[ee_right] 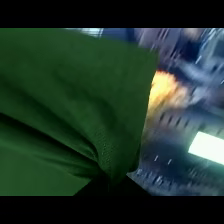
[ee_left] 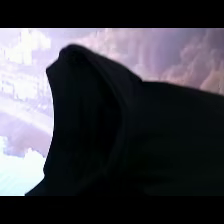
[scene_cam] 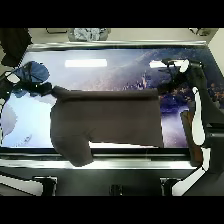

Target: Fold the shirts.

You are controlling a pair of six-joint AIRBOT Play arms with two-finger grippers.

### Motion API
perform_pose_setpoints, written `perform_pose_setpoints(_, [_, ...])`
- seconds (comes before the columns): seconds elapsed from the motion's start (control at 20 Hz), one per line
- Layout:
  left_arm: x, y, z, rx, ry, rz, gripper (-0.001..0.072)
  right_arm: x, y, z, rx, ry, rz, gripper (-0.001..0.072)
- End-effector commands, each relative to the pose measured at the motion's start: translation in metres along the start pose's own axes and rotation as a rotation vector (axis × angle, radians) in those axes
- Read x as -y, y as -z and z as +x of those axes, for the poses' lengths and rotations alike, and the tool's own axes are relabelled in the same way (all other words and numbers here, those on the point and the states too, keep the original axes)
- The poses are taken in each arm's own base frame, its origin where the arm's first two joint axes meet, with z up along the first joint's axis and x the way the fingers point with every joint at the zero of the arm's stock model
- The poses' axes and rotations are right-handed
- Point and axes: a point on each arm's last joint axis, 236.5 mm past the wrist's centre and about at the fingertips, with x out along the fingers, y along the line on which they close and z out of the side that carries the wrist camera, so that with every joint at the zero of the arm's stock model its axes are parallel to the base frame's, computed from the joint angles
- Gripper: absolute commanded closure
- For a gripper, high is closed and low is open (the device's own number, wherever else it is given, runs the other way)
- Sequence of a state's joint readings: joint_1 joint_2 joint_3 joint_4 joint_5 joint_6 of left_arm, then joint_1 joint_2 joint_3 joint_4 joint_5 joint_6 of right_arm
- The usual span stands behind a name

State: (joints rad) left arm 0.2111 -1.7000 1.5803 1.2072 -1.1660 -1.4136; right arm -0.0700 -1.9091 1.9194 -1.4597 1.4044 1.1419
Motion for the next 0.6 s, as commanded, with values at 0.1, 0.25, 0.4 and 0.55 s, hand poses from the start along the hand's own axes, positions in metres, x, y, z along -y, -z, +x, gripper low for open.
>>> perform_pose_setpoints(0.1, [-0.005,0.065,0.006,-0.255,0.007,-0.016,0.0677,-0.033,0.051,0.015,-0.246,-0.131,-0.052,0.0674])
perform_pose_setpoints(0.25, [-0.005,0.076,0.01,-0.309,0.014,-0.021,0.0677,-0.042,0.054,0.021,-0.277,-0.145,-0.068,0.0674])
perform_pose_setpoints(0.4, [-0.007,0.089,0.016,-0.369,0.018,-0.048,0.0677,-0.048,0.061,0.023,-0.313,-0.159,-0.042,0.0673])
perform_pose_setpoints(0.55, [-0.008,0.087,0.012,-0.368,0.017,-0.063,0.0365,-0.051,0.065,0.019,-0.333,-0.174,-0.037,0.024])
